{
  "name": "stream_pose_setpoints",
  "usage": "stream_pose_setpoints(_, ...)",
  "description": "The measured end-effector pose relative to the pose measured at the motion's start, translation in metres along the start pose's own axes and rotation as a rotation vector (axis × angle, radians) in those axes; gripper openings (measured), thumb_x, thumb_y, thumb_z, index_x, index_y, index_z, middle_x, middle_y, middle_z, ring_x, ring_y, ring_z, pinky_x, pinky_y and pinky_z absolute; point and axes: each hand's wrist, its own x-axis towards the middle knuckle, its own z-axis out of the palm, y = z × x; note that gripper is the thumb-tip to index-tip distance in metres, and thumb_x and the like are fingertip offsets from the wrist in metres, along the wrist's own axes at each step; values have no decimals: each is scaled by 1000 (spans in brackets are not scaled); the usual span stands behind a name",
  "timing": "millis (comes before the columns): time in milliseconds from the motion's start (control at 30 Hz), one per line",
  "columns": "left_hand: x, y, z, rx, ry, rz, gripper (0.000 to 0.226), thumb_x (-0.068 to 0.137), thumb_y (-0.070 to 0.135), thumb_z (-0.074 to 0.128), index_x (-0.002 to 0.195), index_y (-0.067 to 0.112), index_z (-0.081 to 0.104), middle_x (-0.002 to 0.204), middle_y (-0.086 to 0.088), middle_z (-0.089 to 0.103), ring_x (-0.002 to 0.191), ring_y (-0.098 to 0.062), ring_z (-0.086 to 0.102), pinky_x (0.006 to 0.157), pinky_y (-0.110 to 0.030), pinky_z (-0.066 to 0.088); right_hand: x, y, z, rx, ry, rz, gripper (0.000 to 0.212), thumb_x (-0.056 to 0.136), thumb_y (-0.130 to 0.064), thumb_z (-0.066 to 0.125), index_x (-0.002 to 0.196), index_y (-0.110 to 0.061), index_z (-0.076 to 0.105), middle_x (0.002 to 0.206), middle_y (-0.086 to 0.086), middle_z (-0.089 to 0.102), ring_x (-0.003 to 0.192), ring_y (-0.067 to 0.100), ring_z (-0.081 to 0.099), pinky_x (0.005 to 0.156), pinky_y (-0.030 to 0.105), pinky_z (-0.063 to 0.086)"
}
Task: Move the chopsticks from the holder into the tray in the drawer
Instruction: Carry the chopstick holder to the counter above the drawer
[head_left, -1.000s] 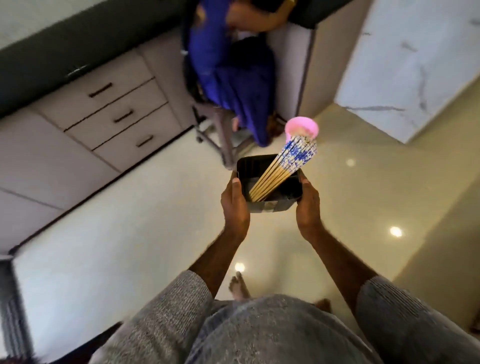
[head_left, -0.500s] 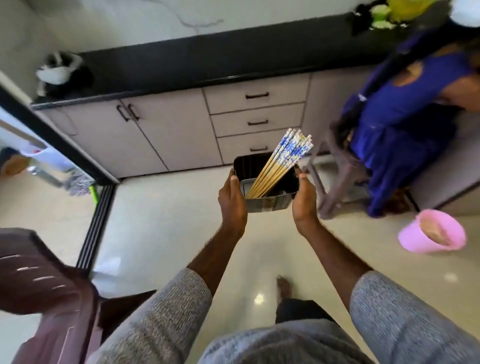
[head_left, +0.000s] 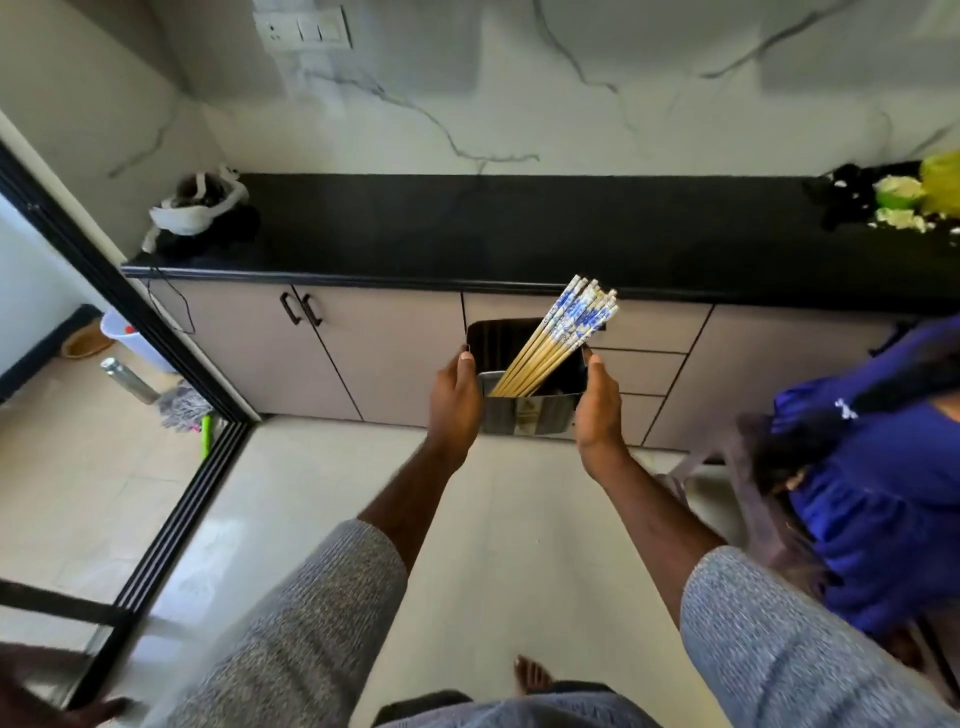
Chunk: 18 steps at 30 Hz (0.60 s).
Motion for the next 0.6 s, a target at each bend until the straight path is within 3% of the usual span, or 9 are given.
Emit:
stream_pose_setpoints(100,52,5,16,31,-45,8,45,111,31,32,104,-4,59,88,-26,61,77,-18,61,65,-21,51,51,-9,3,-24,9,-27,45,109,-31,31,145,-10,48,143,3,52,135,13,43,109,26,34)
stream_pose_setpoints(200,109,8,33,104,-62,32,43,111,32,30,119,2,60,94,-11,68,86,-15,69,67,-19,56,106,-8,12,-108,-4,-51,42,109,-28,34,144,-13,51,143,5,54,134,18,47,112,34,38)
stream_pose_setpoints(267,148,6,42,150,-69,62,42,110,35,30,125,9,59,102,-9,70,94,-17,71,76,-28,60,140,-2,20,-169,8,-42,42,108,-30,34,143,-15,52,142,7,56,133,21,49,111,39,40)
stream_pose_setpoints(367,213,-6,55,219,-87,106,45,109,40,30,139,14,53,110,-6,70,101,-15,70,85,-38,61,190,4,35,-209,32,-69,40,108,-29,35,142,-16,53,139,5,58,126,18,52,101,32,43)
stream_pose_setpoints(467,277,-22,64,253,-119,79,62,102,59,31,147,18,44,124,-9,67,113,-20,68,92,-47,59,240,6,52,-232,38,-84,40,108,-28,37,143,-15,52,136,6,59,122,16,54,99,31,43)
stream_pose_setpoints(533,321,-24,71,290,-160,74,67,98,63,32,147,19,43,114,-6,70,103,-19,71,85,-48,61,276,4,65,-268,61,-60,41,108,-29,37,144,-14,50,132,8,61,116,16,56,94,29,43)
stream_pose_setpoints(600,354,-14,76,325,-189,86,61,100,58,34,145,19,45,101,-2,70,91,-14,71,78,-43,63,306,0,75,-291,101,-38,41,108,-29,36,144,-14,50,125,6,63,105,11,59,85,18,45)
